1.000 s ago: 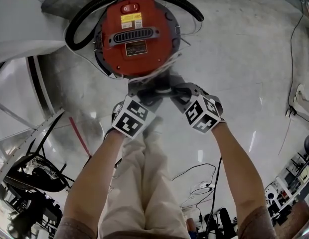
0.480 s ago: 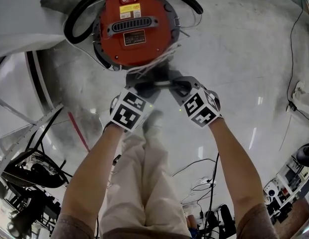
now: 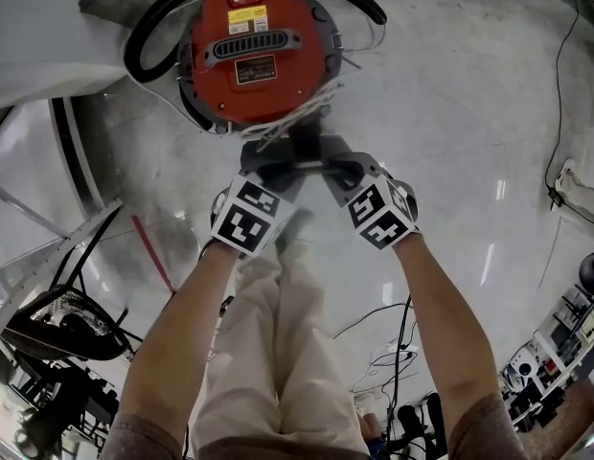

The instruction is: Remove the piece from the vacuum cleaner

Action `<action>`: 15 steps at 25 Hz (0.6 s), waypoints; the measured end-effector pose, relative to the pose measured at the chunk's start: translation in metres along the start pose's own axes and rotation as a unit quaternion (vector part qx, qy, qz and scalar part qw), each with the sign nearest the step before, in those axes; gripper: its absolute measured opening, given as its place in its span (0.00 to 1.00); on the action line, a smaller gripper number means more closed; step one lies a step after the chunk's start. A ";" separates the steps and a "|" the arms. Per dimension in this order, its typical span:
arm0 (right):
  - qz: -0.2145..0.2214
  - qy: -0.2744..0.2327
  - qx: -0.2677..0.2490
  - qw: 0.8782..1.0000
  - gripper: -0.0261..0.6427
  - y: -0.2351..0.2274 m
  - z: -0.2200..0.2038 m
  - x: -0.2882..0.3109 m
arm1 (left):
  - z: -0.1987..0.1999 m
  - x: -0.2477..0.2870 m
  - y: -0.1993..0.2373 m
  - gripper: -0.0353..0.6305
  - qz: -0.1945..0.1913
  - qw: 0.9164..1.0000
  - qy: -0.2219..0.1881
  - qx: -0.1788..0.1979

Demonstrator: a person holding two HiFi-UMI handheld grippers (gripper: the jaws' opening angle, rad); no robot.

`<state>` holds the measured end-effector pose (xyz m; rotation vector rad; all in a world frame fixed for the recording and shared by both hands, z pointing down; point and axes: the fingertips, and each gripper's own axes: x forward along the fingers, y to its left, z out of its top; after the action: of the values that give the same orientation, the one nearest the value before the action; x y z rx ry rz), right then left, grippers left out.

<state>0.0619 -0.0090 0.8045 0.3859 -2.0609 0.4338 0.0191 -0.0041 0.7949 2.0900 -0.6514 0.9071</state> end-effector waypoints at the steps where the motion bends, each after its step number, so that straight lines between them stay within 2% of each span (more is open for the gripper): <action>1: 0.007 0.006 -0.004 1.000 0.11 0.007 -0.005 0.000 | -0.006 0.000 -0.004 0.20 -0.005 1.000 0.008 0.005; 3: 0.012 0.011 -0.015 1.000 0.10 0.022 -0.014 -0.001 | -0.019 -0.001 -0.015 0.19 -0.014 1.000 0.015 0.016; 8: 0.015 0.009 0.005 1.000 0.10 0.043 -0.021 -0.009 | -0.035 -0.007 -0.030 0.18 -0.023 0.999 0.018 0.022; 15: 0.003 -0.031 0.058 0.998 0.11 0.056 0.008 -0.058 | -0.009 -0.053 -0.053 0.17 -0.034 0.998 0.015 0.059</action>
<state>0.0605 0.0425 0.7421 0.4676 -2.1040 0.5535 0.0190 0.0423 0.7357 2.1842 -0.5186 0.9560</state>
